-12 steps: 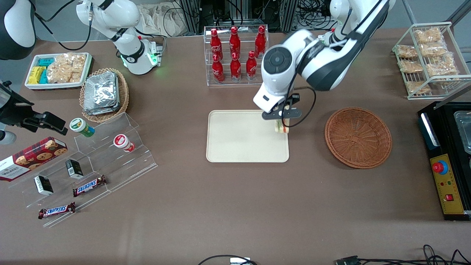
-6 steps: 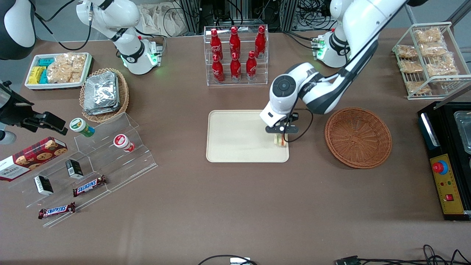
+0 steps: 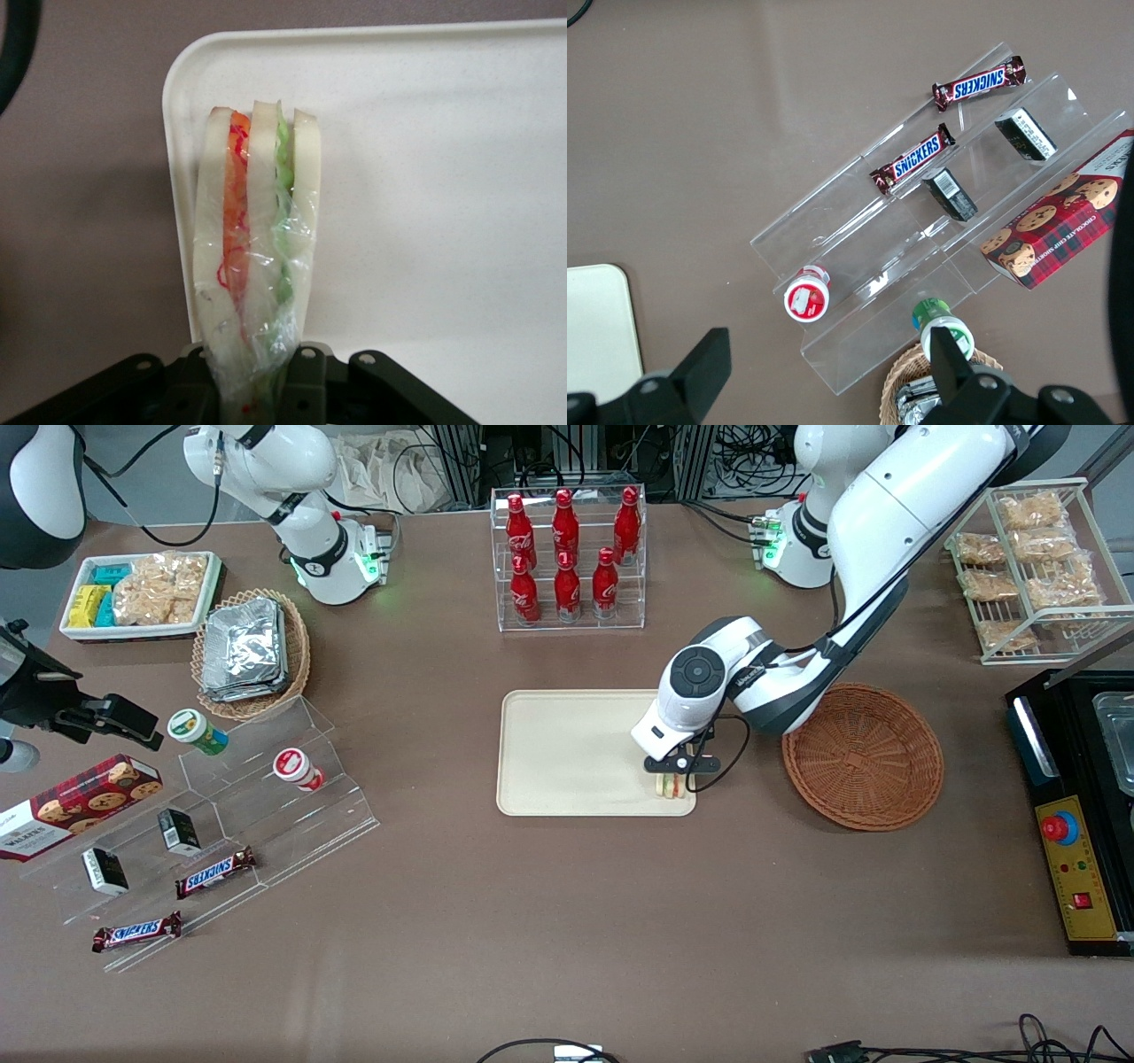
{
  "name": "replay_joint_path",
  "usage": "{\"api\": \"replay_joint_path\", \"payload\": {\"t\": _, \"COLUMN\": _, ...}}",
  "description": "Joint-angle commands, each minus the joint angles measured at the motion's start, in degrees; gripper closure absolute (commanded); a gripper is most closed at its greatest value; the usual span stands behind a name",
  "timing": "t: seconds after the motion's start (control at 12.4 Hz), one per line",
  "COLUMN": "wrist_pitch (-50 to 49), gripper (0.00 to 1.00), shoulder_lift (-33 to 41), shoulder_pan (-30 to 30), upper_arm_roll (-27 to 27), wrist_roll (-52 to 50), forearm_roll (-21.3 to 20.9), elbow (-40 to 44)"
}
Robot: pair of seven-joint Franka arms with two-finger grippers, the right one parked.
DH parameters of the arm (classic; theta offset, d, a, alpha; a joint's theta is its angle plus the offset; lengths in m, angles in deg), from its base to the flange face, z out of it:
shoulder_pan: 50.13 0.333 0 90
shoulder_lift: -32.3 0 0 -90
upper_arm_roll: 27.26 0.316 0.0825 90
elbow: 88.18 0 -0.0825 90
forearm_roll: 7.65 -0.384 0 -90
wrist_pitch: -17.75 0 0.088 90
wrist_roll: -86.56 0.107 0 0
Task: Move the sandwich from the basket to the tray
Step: 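Lower the sandwich onto the tray and open the left gripper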
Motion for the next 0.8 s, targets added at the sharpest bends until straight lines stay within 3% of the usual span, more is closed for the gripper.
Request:
{"api": "replay_joint_path", "payload": {"t": 0.0, "wrist_pitch": -0.07, "gripper": 0.93, "shoulder_lift": -0.96, "shoulder_pan": -0.34, "upper_arm_roll": -0.31, "wrist_roll": -2.11, "forearm_roll": -1.37, "elbow": 1.23}}
{"api": "replay_joint_path", "payload": {"t": 0.08, "wrist_pitch": -0.07, "gripper": 0.31, "shoulder_lift": -1.05, "shoulder_pan": -0.34, "upper_arm_roll": -0.31, "wrist_roll": -3.77, "forearm_roll": -1.19, "elbow": 1.32}}
{"api": "replay_joint_path", "payload": {"t": 0.16, "wrist_pitch": -0.07, "gripper": 0.0, "shoulder_lift": -1.14, "shoulder_pan": -0.34, "upper_arm_roll": 0.04, "wrist_roll": -5.09, "forearm_roll": -1.28, "elbow": 1.32}}
{"api": "replay_joint_path", "payload": {"t": 0.48, "wrist_pitch": -2.43, "gripper": 0.0, "shoulder_lift": 0.35, "shoulder_pan": 0.1, "upper_arm_roll": -0.05, "wrist_roll": -5.19, "forearm_roll": -0.67, "elbow": 2.45}}
{"api": "replay_joint_path", "payload": {"t": 0.72, "wrist_pitch": -17.15, "gripper": 0.0, "shoulder_lift": 4.2, "shoulder_pan": 0.36, "upper_arm_roll": -1.36, "wrist_roll": -3.96, "forearm_roll": 2.04, "elbow": 9.46}}
